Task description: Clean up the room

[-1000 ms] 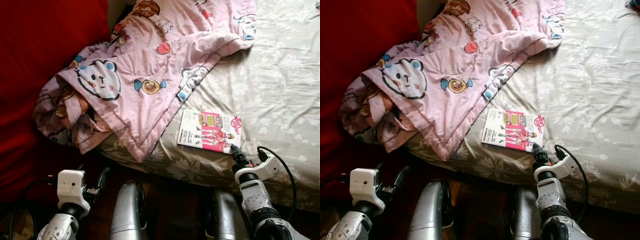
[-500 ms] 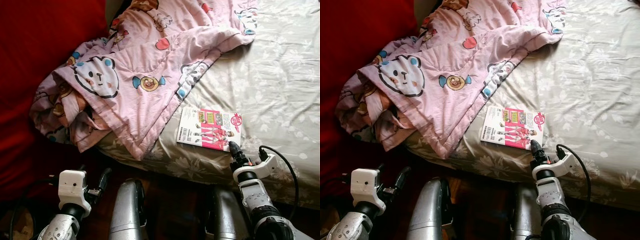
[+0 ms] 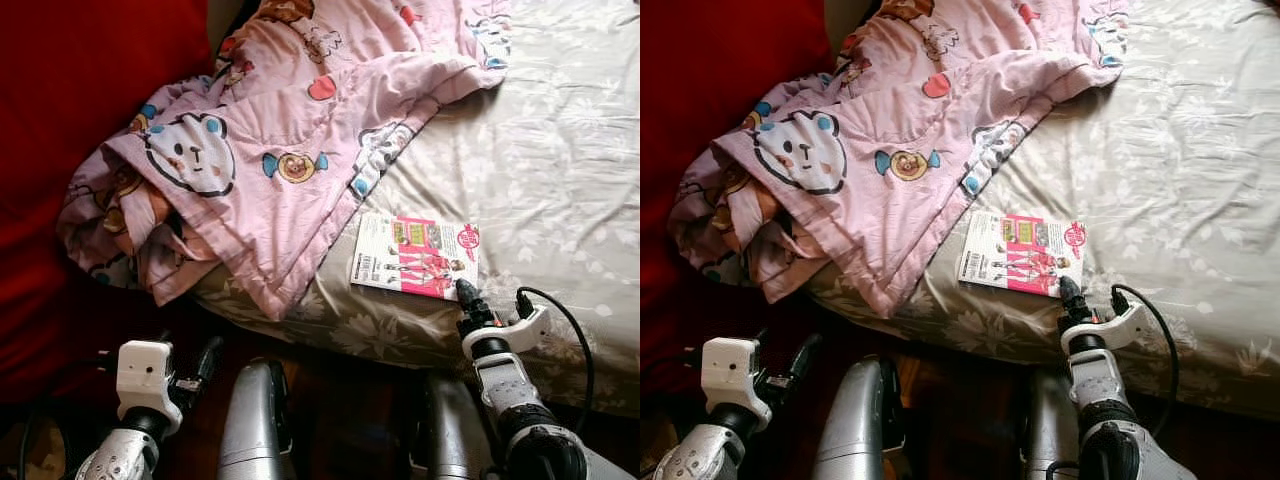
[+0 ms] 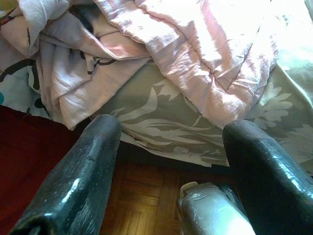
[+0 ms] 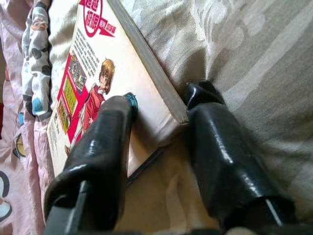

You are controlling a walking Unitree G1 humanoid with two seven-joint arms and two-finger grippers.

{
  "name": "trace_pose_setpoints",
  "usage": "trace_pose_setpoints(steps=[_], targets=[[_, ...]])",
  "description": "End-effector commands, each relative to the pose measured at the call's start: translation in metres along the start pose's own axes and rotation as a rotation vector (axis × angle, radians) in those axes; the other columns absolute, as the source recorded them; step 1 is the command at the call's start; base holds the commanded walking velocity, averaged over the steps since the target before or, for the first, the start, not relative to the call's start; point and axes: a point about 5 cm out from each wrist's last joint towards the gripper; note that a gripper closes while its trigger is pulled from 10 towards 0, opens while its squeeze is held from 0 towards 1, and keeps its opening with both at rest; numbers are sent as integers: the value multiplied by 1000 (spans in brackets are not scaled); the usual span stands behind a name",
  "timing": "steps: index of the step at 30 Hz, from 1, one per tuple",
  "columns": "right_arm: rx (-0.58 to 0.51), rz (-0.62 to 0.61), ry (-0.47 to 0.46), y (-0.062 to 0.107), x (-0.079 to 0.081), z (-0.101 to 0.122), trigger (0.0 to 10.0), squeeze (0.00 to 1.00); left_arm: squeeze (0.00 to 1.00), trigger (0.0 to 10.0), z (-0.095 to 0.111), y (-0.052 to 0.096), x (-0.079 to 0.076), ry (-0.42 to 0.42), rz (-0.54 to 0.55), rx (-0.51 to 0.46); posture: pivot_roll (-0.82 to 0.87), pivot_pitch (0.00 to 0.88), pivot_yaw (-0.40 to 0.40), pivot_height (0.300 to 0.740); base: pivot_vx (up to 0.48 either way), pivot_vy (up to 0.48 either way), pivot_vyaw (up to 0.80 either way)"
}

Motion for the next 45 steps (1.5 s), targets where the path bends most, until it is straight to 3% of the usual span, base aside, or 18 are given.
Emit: trace_pose_setpoints(steps=[1, 14, 22, 29, 37, 41, 45], targets=[[49, 4, -31, 1, 2, -17, 0, 0, 0, 10000, -5, 4, 2, -22, 9, 35, 184, 319, 127, 564, 0, 0, 0], [58, -26, -36, 10, -7, -27, 0, 0, 0, 10000, -7, -5, 0, -27, 5, 27, 164, 293, 115, 564, 0, 0, 0], [-4, -43, -67, 15, -12, -30, 0, 0, 0, 10000, -8, -16, -1, -30, 10, 14, 139, 260, 103, 564, 0, 0, 0], [-41, -13, 48, 14, -5, -29, 0, 0, 0, 10000, -10, -28, -2, -36, 12, -9, 109, 216, 77, 564, 0, 0, 0], [-188, 71, 163, 3, 23, -8, 0, 0, 0, 10000, -9, -44, -6, -16, 35, -53, 64, 163, 42, 564, 0, 0, 0], [-198, 91, 218, 2, 30, -7, 0, 0, 0, 10000, -9, -47, -7, -13, 39, -60, 53, 156, 36, 564, 0, 0, 0], [-155, 171, 414, 2, 48, -15, 0, 0, 0, 10000, -9, -55, -8, 5, 60, -82, 24, 144, 11, 564, 0, 0, 0]])
Point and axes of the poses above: a point about 5 cm out from each wrist's last joint towards the gripper, its own y axis pointing back from the gripper into the wrist, its own z axis along the axis of the wrist's last joint, x = y × z, and after that the axes turned 4 degrees about y, right-handed
